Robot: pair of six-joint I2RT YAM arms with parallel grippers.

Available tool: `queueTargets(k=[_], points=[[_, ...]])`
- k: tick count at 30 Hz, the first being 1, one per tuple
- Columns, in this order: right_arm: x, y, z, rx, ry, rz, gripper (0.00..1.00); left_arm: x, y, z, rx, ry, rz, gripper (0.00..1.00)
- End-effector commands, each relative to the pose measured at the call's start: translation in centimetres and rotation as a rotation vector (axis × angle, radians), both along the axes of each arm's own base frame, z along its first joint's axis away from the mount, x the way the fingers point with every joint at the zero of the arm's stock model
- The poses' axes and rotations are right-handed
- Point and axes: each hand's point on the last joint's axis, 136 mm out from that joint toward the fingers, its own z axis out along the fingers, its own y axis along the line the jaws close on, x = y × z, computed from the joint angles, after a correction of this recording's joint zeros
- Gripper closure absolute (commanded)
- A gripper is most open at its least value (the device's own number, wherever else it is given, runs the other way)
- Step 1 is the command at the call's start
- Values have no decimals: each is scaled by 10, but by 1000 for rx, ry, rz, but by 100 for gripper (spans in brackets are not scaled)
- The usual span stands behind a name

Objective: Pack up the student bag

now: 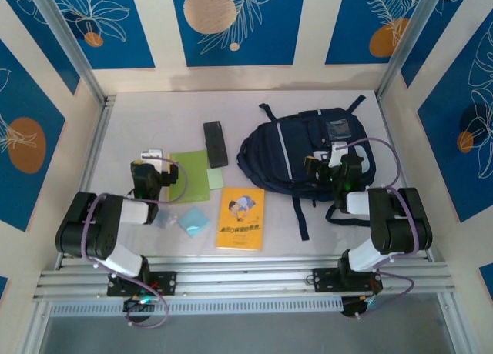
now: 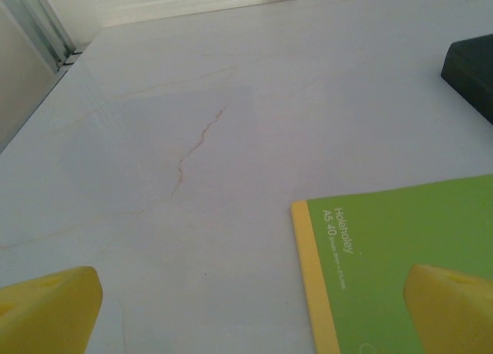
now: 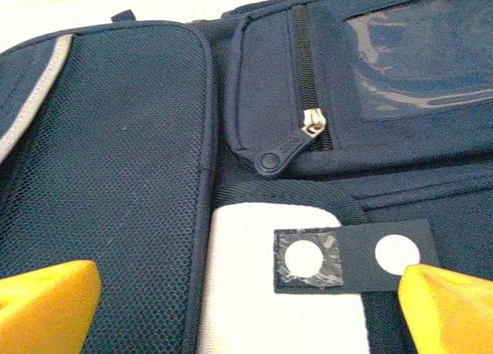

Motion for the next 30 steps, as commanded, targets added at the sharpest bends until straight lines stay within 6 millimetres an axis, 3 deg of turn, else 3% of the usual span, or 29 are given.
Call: queueTargets(k=[1,4,9,11,14,23,27,30], points=[[10,-10,27,-12,30,-80,1,9,-6,33,26,4,-22,0],[8,-15,33,50,185,-156,1,12,-12,47,49,45,-1,0],[-17,-15,34,204,445,-317,3,8,-49,66,-107,92,-16,0],[-34,-14,30,304,547,-403,3,3,-73,71,-181,101,-34,0],[-57,5,25,488,680,-435,4,-8,-126,75,-245,124,-121,0],[-124,18,28,663,774,-509,7,-39,-235,72,-332,212,-338,0],[-147,14,15,707,787,-577,8,-48,-260,69,-346,237,-392,0],[-150,6,4,778,749,-634,9,-51,-273,71,-371,238,-429,0]])
